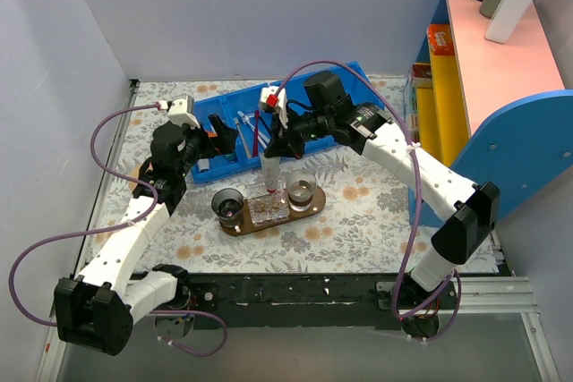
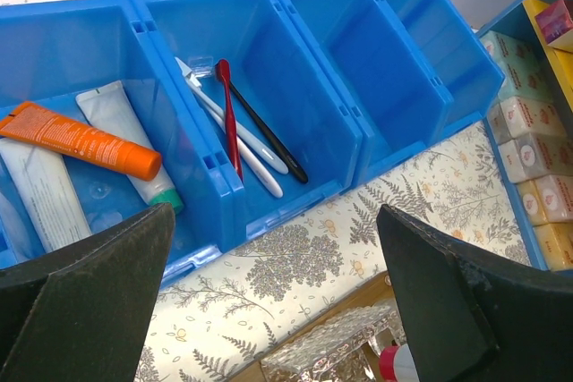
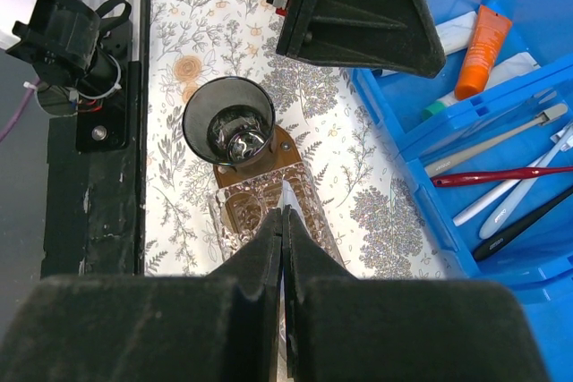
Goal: Prepare toiletry sets of a toothbrush and toothpaste on the tray
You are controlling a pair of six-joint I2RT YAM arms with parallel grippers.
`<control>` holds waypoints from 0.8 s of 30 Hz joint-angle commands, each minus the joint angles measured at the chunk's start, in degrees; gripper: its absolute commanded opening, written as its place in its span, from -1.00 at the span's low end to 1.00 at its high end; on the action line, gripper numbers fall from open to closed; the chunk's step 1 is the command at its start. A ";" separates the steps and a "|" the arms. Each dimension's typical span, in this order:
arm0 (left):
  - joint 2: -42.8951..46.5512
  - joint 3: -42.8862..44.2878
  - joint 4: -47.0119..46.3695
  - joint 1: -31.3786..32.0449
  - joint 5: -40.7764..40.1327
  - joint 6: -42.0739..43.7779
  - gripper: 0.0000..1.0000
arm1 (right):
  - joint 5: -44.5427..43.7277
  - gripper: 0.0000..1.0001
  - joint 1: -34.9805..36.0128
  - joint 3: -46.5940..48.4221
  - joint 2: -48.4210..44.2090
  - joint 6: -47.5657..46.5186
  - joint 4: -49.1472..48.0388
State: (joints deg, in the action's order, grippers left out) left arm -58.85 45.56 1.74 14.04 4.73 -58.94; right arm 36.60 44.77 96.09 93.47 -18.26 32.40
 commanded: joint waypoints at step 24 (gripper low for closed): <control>-0.65 0.93 0.55 -0.07 1.07 0.84 0.96 | 1.10 -0.97 0.93 -4.16 1.36 -4.50 -6.30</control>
State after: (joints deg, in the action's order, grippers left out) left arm -59.59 45.56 1.96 14.04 5.39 -58.92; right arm 36.16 45.28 92.73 95.53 -21.47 30.55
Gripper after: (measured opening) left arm 0.982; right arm 0.022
